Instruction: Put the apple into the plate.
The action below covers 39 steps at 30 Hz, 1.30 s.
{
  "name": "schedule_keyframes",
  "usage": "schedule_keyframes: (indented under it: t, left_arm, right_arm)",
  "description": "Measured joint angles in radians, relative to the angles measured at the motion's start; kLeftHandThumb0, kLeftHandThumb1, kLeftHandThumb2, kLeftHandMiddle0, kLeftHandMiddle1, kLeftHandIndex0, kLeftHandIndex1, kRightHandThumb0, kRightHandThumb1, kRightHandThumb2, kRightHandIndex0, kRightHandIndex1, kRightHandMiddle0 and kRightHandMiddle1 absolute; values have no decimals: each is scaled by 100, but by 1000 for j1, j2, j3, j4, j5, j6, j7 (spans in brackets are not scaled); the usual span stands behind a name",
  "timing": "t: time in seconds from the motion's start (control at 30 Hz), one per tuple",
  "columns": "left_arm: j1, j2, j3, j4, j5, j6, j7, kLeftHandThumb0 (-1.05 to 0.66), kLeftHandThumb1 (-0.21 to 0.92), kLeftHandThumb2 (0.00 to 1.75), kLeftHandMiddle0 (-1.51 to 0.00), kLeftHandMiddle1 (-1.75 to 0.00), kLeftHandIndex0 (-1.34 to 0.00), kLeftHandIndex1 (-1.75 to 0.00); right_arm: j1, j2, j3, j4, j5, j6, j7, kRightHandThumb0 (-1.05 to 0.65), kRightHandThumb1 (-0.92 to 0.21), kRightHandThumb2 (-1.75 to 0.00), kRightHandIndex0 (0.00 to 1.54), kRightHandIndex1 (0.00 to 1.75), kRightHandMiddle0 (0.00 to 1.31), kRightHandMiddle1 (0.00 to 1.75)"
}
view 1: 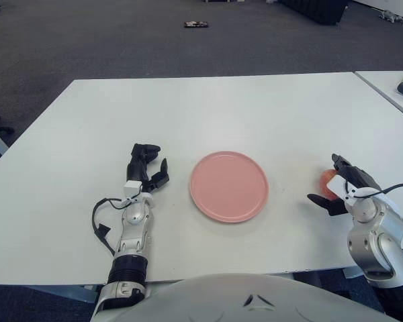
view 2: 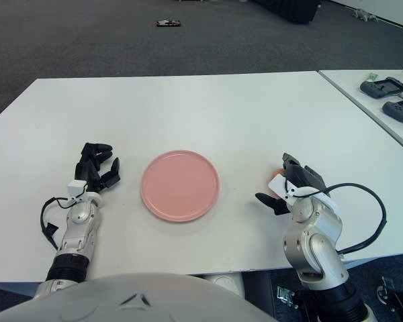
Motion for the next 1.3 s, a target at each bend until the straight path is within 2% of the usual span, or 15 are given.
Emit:
schedule_keyframes:
  t: [0.27,0.3,0.33,0.37,0.4,0.43,0.53,0.63,0.73,0.83,0.87,0.97,1.1,1.23,1.3]
  left_arm:
    - [1,-1,2,-1,-6,-10,0,-1,51,96,-66,-131,-35,-175]
    - [1,-2,2,-1,-6,-12,0,-1,51,96,-66,-131,-35,-175]
    - [1,-2,2,-1,-5,-13,0,-1,51,96,-66,-131,-35,-175]
    - [1,-2,3,-1,-5,-14,0,-1,50,97,-67,-131,-35,-175]
    - [1,-3,3,-1,-5,-15,0,-1,50,97,-67,-131,-35,-175]
    - [1,-4,4,-1,-5,-15,0,-1,49,98,-67,-132,-35,-175]
    - [1,-5,5,-1,-5,-15,0,-1,49,98,-67,-132,-35,-175]
    - [1,-6,6,-1,-5,-16,0,-1,49,98,-67,-132,-35,-175]
    - [1,-8,6,-1,-5,-19,0,-1,49,98,-67,-131,-35,-175]
    - [2,-8,6,-2,-5,-22,0,-1,49,98,-68,-131,-35,-175]
    - [2,-9,7,-2,-5,-22,0,-1,49,98,-68,-130,-35,-175]
    - [4,-10,6,-6,-5,-22,0,0,49,98,-69,-129,-36,-175]
    - [9,-13,6,-14,-5,-21,0,0,48,98,-69,-128,-37,-175]
    - [12,-16,6,-20,-2,-20,8,0,46,101,-70,-129,-38,-175]
    - [12,-16,6,-23,-1,-14,12,-1,45,102,-70,-129,-39,-175]
  right_arm:
    - [0,0,0,0,0,1,0,-82,-35,-93,0,0,0,0]
    - [0,1,0,1,0,0,-1,-75,-32,-99,0,0,0,14]
    - [0,3,-1,6,0,-5,-9,-66,-27,-108,1,1,0,37]
    - [-1,6,-2,16,1,-14,-22,-56,-23,-114,1,22,0,57]
    - [-3,15,-6,38,6,-34,-49,-41,-16,-125,1,59,0,90]
    - [-7,27,-11,66,8,-55,-80,-29,-11,-133,0,88,0,113]
    - [-21,50,-26,135,17,-105,-154,-15,-4,-144,0,130,0,145]
    - [-39,57,-39,198,28,-157,-208,-10,-1,-150,0,157,0,164]
    - [-48,59,-47,240,29,-196,-257,-9,-1,-151,0,169,1,171]
    - [-51,60,-47,261,29,-220,-286,-11,-3,-150,0,173,4,173]
    - [-51,60,-47,266,29,-226,-294,-17,-11,-143,3,173,14,174]
    - [-52,60,-47,283,24,-245,-317,-6,-20,-136,38,174,49,159]
    - [-52,59,-47,297,16,-269,-343,-2,-11,-151,62,175,62,164]
    - [-52,61,-47,319,16,-310,-390,-1,0,-166,83,170,64,172]
    - [-51,65,-48,331,16,-332,-421,0,3,-168,87,168,65,174]
